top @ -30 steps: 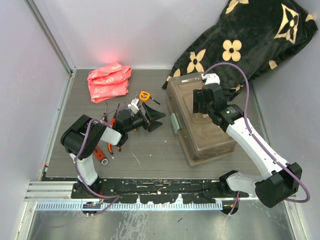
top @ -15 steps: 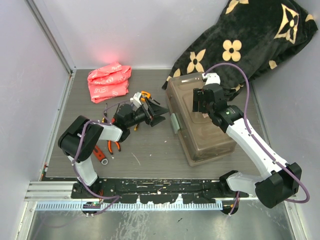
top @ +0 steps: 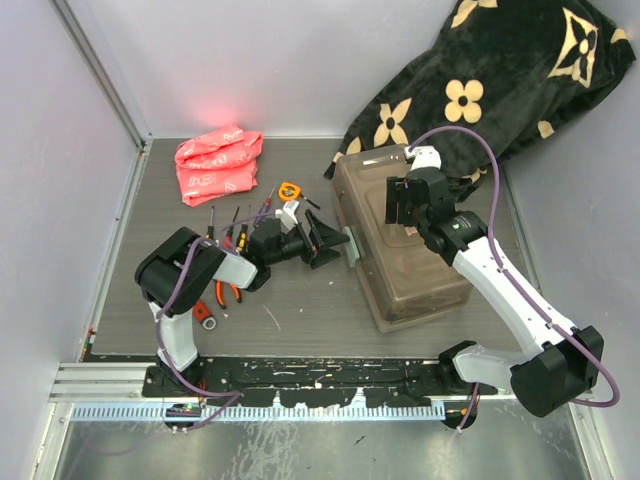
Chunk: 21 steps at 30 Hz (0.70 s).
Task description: Pack the tool kit
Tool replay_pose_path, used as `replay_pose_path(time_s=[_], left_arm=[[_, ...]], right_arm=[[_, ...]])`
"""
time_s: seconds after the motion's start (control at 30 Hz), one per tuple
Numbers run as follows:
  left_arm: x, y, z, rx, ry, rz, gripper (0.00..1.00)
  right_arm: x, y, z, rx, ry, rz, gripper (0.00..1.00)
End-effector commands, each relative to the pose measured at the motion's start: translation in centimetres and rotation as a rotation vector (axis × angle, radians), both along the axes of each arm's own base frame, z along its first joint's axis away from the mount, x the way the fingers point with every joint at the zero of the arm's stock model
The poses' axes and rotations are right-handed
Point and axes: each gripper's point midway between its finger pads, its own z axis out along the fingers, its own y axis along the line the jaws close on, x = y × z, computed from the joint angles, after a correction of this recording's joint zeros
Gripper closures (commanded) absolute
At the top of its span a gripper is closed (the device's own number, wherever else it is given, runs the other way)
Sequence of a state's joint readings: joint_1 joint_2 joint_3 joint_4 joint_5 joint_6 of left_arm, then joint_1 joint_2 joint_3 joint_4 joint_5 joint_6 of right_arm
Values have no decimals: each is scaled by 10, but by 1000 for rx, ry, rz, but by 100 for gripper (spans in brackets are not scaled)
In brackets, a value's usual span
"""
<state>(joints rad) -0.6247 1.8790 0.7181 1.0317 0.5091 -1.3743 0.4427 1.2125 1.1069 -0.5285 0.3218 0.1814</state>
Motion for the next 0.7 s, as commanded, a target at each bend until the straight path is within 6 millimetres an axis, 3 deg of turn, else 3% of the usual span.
replay_pose_path(time_s=[0.0, 0.43, 0.67], left_arm=[[6, -10, 15, -46, -63, 6, 6], [3, -15, 52, -185, -87, 4, 6], [-4, -10, 92, -291, -128, -10, 7]], right_arm=[[-78, 0, -94, -28, 452, 63, 30], [-78, 2, -96, -22, 458, 63, 30], [-79, 1, -97, -24, 459, 61, 30]])
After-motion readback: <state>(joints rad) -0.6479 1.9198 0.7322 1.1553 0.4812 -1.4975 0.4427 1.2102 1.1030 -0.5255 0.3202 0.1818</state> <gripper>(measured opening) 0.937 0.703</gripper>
